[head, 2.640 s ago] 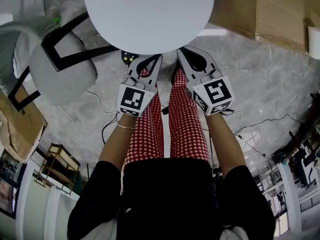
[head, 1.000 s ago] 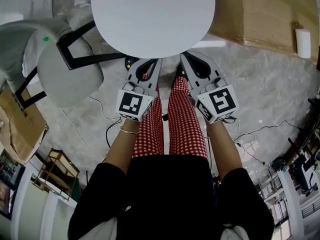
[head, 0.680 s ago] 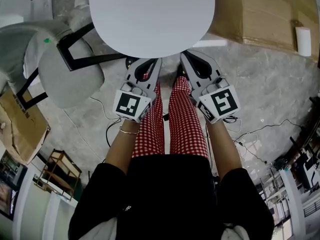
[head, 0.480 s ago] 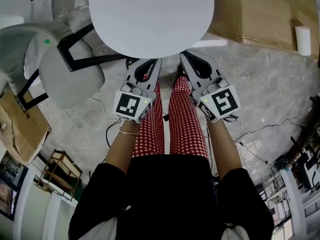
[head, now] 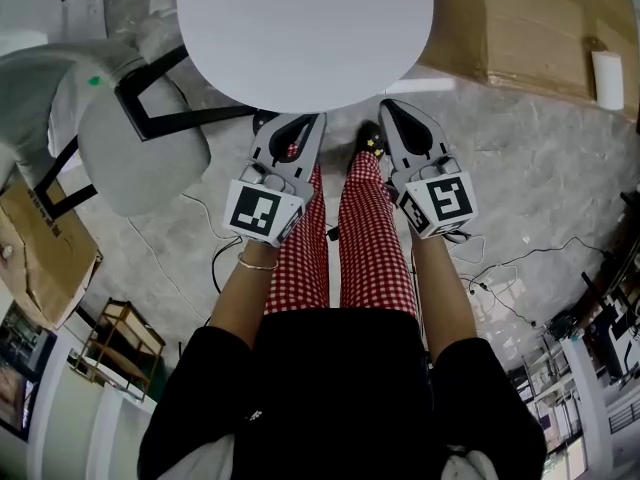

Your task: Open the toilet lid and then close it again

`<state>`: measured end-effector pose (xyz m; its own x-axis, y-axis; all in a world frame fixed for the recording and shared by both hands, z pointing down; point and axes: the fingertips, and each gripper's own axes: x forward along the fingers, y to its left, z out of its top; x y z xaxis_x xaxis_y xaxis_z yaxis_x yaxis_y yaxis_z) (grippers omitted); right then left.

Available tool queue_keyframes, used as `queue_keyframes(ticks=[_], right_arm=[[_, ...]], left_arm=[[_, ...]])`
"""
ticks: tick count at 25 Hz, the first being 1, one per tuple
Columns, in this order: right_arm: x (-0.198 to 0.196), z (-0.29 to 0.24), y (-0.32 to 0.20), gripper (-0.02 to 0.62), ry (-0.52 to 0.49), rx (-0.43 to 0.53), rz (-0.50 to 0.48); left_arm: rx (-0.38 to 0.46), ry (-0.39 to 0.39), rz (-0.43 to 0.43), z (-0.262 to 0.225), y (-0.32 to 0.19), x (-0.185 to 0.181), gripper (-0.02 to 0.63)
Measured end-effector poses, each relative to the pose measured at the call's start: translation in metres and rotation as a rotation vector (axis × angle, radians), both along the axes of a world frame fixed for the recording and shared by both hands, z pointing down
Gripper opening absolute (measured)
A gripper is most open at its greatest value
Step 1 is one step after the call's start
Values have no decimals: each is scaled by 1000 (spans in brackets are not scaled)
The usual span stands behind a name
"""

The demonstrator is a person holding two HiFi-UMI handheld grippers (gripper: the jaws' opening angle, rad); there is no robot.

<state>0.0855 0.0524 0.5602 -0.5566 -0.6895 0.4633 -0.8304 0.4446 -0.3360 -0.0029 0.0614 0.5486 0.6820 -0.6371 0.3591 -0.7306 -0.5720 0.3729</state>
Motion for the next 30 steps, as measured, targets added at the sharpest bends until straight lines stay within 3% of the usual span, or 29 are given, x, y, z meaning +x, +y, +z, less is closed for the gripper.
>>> queue_keyframes(ticks=[12, 30], right_arm=[[-15, -23, -21, 20, -77, 45, 19], [-17, -73, -42, 20, -80, 101, 46]], left_arm=[[3, -4, 2, -11, -4, 1, 3], [84, 7, -12, -64, -30, -1, 3]])
